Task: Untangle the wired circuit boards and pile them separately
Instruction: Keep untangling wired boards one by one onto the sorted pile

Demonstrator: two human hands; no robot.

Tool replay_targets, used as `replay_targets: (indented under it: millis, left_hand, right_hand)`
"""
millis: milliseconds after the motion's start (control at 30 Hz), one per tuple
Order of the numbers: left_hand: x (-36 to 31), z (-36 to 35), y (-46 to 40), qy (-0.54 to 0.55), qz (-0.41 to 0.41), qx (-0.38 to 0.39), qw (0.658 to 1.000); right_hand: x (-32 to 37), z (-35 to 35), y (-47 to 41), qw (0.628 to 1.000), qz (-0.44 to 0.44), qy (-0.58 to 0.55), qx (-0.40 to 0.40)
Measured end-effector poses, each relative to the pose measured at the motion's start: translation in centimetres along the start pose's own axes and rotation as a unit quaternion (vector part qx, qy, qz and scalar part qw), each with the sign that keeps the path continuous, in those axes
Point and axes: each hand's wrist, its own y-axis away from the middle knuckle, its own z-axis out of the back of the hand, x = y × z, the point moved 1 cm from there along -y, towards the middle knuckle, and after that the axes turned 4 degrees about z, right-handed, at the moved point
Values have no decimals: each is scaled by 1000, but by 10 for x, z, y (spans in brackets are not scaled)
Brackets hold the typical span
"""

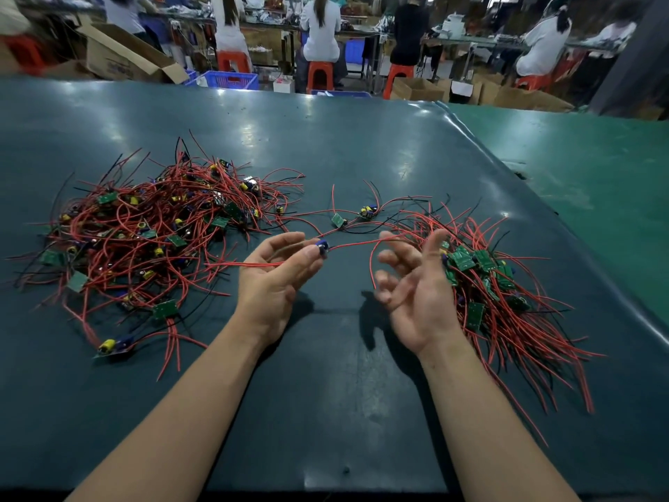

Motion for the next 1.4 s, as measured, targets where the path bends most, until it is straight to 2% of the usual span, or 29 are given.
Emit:
replay_targets:
  millis: [67, 133, 267, 433, 500, 600, 667, 733, 800, 900, 1000, 1033, 1100, 1167, 1233, 1300, 1400]
  left_hand:
    - [0, 0, 0, 7, 18, -12, 1000]
    - [3, -2, 3, -34, 29, -1, 999]
    - [5, 0, 6, -138, 31, 42, 989]
    - [5, 0, 5, -156, 50, 37, 986]
    - [7, -1, 4, -146, 41, 33, 988]
    - [9, -1, 2, -141, 46, 21, 989]
    - [9, 0, 0, -143, 51, 19, 988]
    - [9, 1, 0, -145, 55, 19, 988]
    - [8, 1, 0, -147, 56, 15, 987]
    - [8, 1, 0, -151, 54, 6, 987]
    - [9, 1, 0, -174, 45, -8, 984]
    - [9, 1, 1, -184, 41, -11, 982]
    - [9, -1, 3, -200, 32, -15, 979]
    - [10, -3, 4, -222, 29, -24, 974]
    - [12, -7, 3, -257, 32, -30, 965]
    - [10, -13, 2, -350, 14, -28, 936]
    - [-14, -10, -12, -530, -74, -65, 842]
  right_hand:
    - [-9, -7, 7, 989, -2, 120, 89]
    - [-20, -12, 13, 962, 24, 239, 129]
    - [-22, -13, 15, 948, 109, 290, 78]
    - [-27, -14, 16, 892, 203, 402, 47]
    - [-26, -14, 16, 898, 244, 366, -13]
    - [-14, -8, 12, 928, 265, 197, -173]
    - [-6, 2, 5, 934, 223, 82, -266]
    - [-5, 11, 0, 940, 162, 17, -301]
    - [-7, 13, -3, 949, 133, 25, -286]
    - [-12, 11, -3, 953, 143, 79, -255]
    - [-18, 7, 1, 948, 152, 208, -188]
    - [-21, 4, 3, 934, 161, 281, -153]
    - [-27, -1, 7, 873, 202, 437, -82]
    - [-31, -5, 8, 821, 234, 518, -48]
    - [-30, -4, 6, 821, 231, 520, -55]
    - [-27, 1, 4, 842, 201, 495, -75]
    - [-27, 5, 2, 869, 157, 460, -89]
